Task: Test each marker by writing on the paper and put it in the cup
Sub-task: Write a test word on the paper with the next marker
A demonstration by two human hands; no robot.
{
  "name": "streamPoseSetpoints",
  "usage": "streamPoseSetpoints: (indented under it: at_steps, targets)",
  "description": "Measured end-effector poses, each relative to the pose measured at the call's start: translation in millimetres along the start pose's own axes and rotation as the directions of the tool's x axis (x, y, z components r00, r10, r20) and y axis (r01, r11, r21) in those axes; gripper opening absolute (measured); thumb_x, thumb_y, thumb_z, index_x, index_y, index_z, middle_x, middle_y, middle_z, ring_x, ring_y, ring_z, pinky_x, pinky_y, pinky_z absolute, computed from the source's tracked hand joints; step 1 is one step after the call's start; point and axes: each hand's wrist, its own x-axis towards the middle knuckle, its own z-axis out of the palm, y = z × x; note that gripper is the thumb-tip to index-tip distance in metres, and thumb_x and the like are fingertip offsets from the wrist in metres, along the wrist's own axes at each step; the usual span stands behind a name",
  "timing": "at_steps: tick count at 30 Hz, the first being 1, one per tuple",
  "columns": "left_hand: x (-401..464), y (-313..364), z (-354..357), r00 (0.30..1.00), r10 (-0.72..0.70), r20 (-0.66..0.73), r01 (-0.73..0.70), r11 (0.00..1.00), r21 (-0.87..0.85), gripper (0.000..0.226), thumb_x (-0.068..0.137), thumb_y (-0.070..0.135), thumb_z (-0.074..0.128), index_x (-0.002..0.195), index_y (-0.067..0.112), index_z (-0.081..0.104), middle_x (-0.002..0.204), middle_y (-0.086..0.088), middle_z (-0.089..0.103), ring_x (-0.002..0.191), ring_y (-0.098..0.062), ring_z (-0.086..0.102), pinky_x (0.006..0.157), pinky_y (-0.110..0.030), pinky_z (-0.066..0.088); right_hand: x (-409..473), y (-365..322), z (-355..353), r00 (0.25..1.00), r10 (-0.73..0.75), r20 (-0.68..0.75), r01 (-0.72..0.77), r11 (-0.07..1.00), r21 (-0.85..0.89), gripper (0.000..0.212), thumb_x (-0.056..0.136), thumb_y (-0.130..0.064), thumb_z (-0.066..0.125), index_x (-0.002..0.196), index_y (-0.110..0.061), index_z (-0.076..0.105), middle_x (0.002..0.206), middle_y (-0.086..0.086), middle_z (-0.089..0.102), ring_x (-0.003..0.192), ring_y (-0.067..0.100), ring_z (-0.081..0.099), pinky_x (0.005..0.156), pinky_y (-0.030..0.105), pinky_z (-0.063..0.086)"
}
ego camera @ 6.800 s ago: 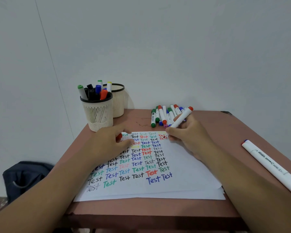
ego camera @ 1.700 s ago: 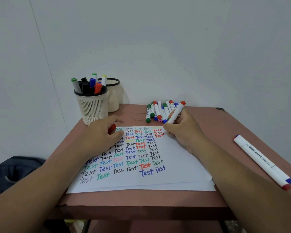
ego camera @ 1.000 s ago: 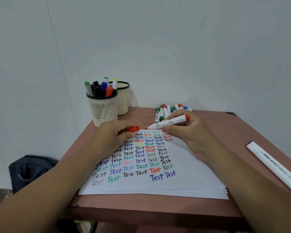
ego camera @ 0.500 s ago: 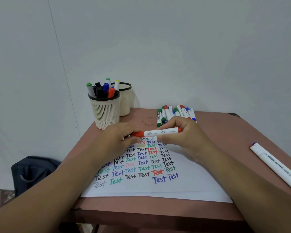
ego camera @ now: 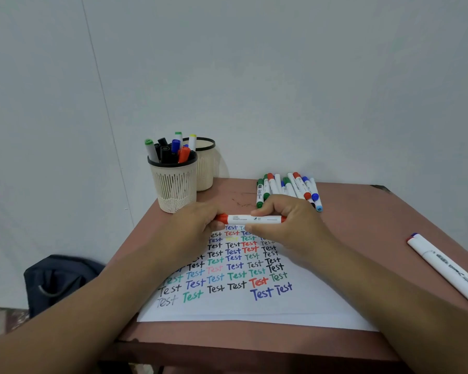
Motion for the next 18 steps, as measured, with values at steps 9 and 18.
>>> streamPoseSetpoints:
  at_steps: [9, 18]
  targets:
    - [2.8, 1.2, -3.0, 1.000, -0.013, -0.008, 0.013, 0.999, -0.049, 0.026, 0.096, 0.044, 0.060, 0.117, 0.029, 0.065, 0.092, 0.015, 0.061, 0.088, -0.002, 0.052, 0.075, -0.021, 0.044, 22.9, 5.7, -16.8, 0.864, -0.404, 0.301, 0.470, 0.433, -0.769, 0.010, 0.088, -0.018, 0.076, 0.090, -0.022, 0.068, 0.081, -0.005, 0.054, 0.081, 0.017, 0.051, 0.059, 0.024, 0.038]
    - [6.7, -10.4, 0.5, 0.946, -0.311, -0.089, 0.301, 0.947, -0.112, 0.023, 0.089, 0.055, 0.064, 0.101, 0.036, 0.062, 0.093, 0.021, 0.059, 0.087, 0.002, 0.057, 0.078, -0.028, 0.055, 82.7, -58.9, -20.7, 0.927, -0.338, 0.161, 0.354, 0.650, -0.673, 0.086, 0.098, -0.016, 0.068, 0.155, -0.056, 0.017, 0.101, -0.011, 0.061, 0.076, 0.010, 0.061, 0.076, 0.029, 0.055]
